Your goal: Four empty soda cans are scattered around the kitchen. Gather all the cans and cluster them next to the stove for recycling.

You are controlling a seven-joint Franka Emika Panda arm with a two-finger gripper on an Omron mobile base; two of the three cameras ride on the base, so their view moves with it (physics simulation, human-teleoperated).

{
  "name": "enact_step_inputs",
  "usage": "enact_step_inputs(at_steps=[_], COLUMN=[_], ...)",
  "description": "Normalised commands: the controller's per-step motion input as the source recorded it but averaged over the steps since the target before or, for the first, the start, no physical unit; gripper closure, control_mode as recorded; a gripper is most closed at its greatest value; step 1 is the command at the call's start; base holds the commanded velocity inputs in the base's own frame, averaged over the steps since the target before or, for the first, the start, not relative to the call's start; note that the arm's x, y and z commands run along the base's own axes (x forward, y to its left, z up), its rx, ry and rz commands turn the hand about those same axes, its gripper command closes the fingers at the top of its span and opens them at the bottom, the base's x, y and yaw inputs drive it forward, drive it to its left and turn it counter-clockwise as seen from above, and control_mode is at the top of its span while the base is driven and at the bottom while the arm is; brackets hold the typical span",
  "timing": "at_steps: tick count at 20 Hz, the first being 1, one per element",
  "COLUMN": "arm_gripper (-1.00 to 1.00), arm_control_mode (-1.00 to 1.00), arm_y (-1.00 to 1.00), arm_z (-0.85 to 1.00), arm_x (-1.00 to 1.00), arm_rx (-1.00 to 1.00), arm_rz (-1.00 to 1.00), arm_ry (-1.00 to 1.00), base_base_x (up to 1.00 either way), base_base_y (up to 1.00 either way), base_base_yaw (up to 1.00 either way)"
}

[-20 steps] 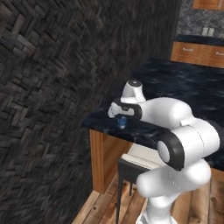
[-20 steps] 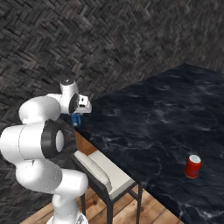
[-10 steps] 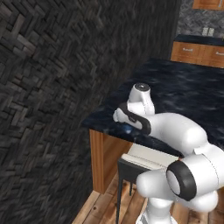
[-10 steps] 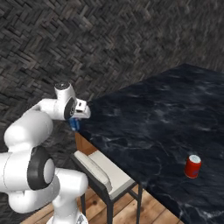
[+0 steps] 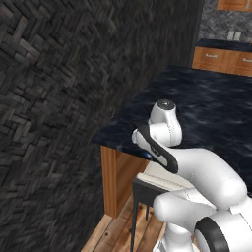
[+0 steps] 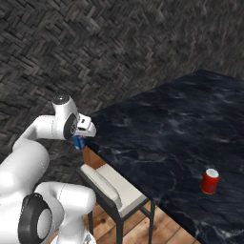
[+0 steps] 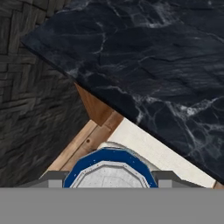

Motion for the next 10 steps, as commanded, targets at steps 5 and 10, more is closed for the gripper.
enact_step_inputs(at_steps=[5, 10], arm_gripper=[1.00, 1.00], arm_control_mode=[-1.00, -1.00], arm_y=[-0.01, 0.00], arm_z=[0.00, 0.00], arm_x=[-0.19, 0.00], arm_rx=[0.00, 0.00], arm_rz=[-0.03, 0.00], arm_ry=[0.00, 0.00], base_base_x=[0.00, 0.00], base_base_y=[0.00, 0.00], base_base_yaw=[0.00, 0.00])
